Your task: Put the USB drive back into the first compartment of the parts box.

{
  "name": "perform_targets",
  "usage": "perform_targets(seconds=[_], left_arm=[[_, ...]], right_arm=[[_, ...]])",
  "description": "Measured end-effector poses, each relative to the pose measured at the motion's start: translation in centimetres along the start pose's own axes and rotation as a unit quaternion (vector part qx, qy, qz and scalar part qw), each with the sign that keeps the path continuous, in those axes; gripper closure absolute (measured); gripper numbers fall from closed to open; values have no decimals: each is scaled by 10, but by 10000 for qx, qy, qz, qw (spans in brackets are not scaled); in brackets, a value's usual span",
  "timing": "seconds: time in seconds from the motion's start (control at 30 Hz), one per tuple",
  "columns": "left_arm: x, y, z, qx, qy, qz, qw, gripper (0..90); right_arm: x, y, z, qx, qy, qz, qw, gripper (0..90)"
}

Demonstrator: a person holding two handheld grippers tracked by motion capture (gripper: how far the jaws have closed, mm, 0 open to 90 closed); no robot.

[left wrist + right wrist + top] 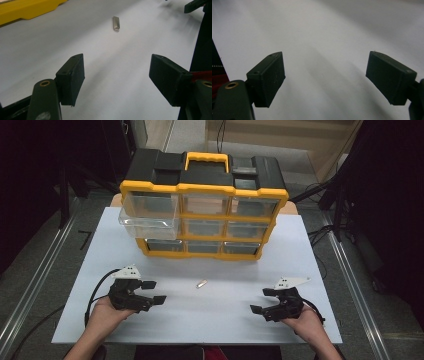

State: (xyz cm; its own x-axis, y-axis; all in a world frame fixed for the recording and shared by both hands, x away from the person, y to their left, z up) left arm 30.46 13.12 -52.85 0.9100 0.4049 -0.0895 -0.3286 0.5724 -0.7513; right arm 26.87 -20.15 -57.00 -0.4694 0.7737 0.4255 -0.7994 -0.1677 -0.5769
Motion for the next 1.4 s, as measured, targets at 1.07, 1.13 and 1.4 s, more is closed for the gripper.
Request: perform_targets(seconds=[1.07,1.13,1.4], left_arm=[[-1,-31,-25,-75,31,-248,9997,320],[1,-36,-28,-122,57,-242,9996,320],[4,-46,-34,-128,78,-296,9994,320]], right_arm=[[3,-1,0,-31,-4,59,10000,136],[3,-1,0,-29,2,75,10000,136],[3,-1,1,-38,1,75,10000,136]])
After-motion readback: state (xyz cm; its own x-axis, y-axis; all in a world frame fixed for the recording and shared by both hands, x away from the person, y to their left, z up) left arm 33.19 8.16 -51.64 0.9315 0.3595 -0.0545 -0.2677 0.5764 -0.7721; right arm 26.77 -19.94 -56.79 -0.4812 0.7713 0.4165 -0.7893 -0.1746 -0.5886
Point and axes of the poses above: each handheld gripper's, and its own axes: z roughly backward along the jaws, y roughly out of its underside, x roughly to its left, the point moved 10 cm from there along -z, roughly forward along the jaws, and after that the axes turned 15 degrees about -z, right-handed, at the moved point
